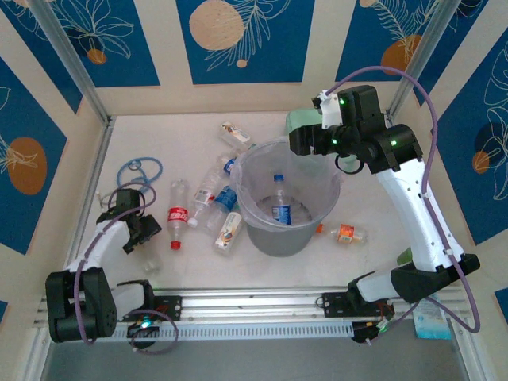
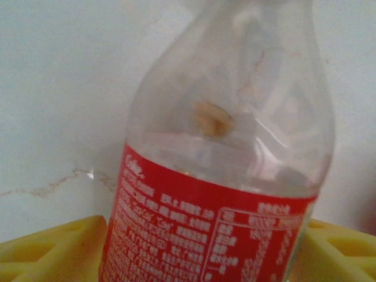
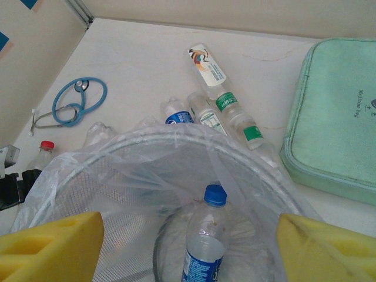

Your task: Put the plastic bottles in the bin

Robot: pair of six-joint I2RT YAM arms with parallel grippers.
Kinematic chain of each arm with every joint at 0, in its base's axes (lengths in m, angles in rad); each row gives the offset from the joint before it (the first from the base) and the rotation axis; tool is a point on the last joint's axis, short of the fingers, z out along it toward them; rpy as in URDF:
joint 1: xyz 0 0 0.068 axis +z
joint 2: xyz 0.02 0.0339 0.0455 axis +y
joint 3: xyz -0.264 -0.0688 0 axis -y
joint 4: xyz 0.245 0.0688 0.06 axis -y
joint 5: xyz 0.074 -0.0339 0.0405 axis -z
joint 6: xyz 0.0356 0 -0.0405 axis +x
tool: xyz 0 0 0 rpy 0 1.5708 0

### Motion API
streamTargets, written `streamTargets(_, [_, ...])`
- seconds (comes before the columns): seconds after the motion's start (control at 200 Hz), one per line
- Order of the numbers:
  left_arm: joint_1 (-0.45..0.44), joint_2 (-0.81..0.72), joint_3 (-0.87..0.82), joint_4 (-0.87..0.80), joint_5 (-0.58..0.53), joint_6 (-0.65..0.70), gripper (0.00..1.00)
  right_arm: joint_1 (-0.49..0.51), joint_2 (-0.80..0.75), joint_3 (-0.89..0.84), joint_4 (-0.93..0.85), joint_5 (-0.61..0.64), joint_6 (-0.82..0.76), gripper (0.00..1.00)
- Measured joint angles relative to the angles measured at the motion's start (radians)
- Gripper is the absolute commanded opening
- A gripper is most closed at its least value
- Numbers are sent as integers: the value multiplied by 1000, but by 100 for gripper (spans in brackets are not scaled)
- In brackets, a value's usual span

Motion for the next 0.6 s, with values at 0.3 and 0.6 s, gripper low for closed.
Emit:
streamTargets(0.3, [0, -54, 135, -55, 1, 38, 56, 0, -5, 0, 6, -40, 27, 77])
streamTargets(0.6, [-60, -69, 426, -66, 165, 80, 43, 0, -14, 0, 85, -233, 105, 69])
